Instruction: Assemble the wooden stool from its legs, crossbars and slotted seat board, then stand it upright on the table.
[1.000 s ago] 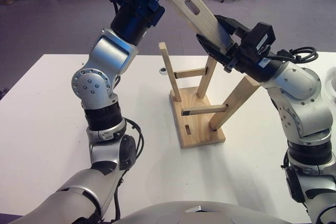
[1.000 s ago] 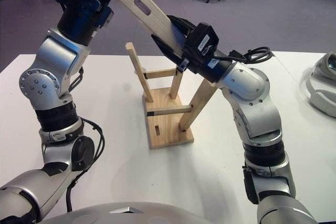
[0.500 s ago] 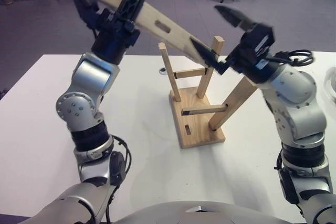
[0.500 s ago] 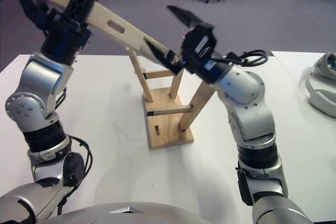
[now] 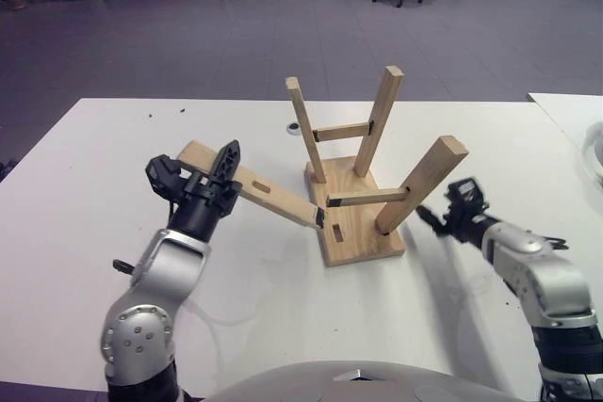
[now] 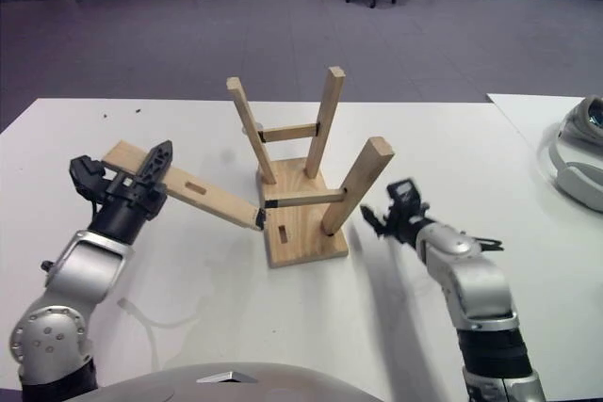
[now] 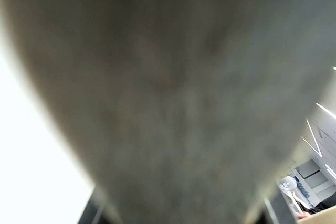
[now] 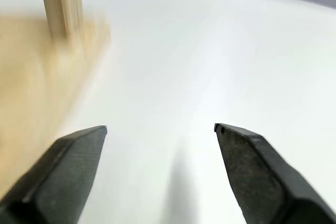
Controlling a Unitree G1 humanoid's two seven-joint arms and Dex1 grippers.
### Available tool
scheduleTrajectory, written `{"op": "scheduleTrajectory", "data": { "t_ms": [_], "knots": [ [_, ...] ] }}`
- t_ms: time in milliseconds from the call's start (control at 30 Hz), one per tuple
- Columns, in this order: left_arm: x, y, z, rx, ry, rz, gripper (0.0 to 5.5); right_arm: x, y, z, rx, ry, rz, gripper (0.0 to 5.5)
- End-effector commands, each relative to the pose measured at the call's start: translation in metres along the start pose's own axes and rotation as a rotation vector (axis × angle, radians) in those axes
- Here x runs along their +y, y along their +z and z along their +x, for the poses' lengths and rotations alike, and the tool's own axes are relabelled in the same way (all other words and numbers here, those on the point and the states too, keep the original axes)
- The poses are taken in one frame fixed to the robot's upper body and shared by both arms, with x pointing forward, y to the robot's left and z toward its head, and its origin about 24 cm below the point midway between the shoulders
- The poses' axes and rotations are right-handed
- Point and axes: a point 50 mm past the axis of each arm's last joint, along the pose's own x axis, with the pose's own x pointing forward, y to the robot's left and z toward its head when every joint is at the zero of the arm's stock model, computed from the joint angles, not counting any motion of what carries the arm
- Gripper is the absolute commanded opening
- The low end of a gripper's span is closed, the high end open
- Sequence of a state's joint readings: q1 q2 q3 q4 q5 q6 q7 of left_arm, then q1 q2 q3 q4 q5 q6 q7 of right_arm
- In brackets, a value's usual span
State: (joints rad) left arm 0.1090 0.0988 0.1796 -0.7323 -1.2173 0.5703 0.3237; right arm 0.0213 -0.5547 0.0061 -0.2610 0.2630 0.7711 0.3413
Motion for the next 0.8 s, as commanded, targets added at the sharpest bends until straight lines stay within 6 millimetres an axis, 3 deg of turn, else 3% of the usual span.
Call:
{"op": "scheduleTrajectory", "data": {
  "t_ms": [33, 133, 300, 500, 600, 800],
  "knots": [
    [0.007, -0.012, 0.007, -0.014, 0.064, -0.012, 1.02, 0.03, -0.007, 0.012, -0.006, 0.158, -0.114, 3.84],
    [0.016, -0.018, 0.009, -0.022, 0.124, 0.021, 1.02, 0.05, 0.002, 0.015, -0.069, 0.236, -0.152, 3.84],
    [0.037, -0.029, 0.003, 0.066, 0.188, 0.331, 1.02, 0.061, 0.006, 0.015, -0.084, 0.25, -0.243, 3.84],
    [0.032, -0.009, 0.015, 0.0, 0.184, 0.4, 1.02, 0.064, 0.005, 0.015, -0.089, 0.242, -0.291, 3.84],
    [0.033, -0.006, 0.017, -0.006, 0.203, 0.356, 1.02, 0.063, 0.004, 0.016, -0.087, 0.238, -0.302, 3.84],
    [0.027, -0.014, 0.032, 0.17, 0.124, 0.547, 1.02, 0.064, 0.006, 0.018, -0.096, 0.228, -0.355, 3.84]
  ]
}}
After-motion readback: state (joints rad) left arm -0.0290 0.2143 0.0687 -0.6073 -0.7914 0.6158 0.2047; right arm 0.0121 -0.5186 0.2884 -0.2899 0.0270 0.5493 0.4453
